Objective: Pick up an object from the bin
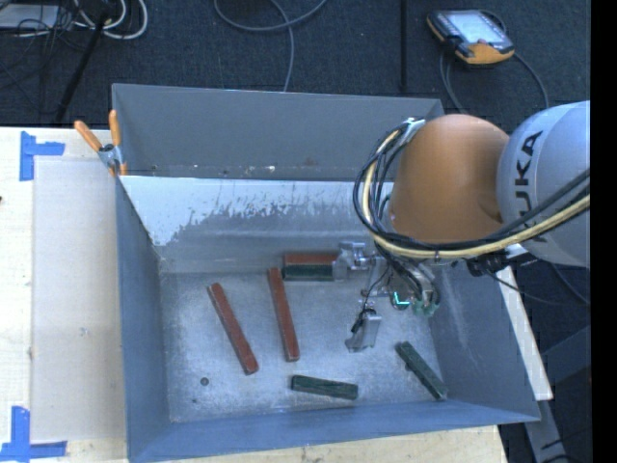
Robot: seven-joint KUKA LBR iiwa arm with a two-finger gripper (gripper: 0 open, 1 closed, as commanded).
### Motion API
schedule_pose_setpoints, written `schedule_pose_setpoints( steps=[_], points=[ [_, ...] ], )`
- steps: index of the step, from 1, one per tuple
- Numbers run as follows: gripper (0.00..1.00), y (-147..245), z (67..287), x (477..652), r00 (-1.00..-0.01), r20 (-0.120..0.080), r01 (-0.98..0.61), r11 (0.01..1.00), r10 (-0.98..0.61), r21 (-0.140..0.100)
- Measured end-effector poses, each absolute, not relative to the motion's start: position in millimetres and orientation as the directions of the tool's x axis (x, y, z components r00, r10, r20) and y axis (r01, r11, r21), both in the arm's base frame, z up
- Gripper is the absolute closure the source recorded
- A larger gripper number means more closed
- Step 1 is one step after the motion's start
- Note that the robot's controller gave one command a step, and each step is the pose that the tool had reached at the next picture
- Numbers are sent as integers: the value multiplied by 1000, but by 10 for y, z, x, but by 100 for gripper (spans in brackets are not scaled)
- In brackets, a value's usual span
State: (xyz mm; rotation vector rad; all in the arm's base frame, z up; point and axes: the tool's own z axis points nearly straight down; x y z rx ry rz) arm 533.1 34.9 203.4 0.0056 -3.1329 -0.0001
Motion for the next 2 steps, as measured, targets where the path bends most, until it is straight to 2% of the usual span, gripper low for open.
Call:
schedule_pose_setpoints(
  steps=[1,2],
  points=[
    [0,347,2070,5347,-1000,1,-3,1000,-3,0],
    [0,325,1879,5233,-998,-8,-64,998,-64,0]
  ],
)
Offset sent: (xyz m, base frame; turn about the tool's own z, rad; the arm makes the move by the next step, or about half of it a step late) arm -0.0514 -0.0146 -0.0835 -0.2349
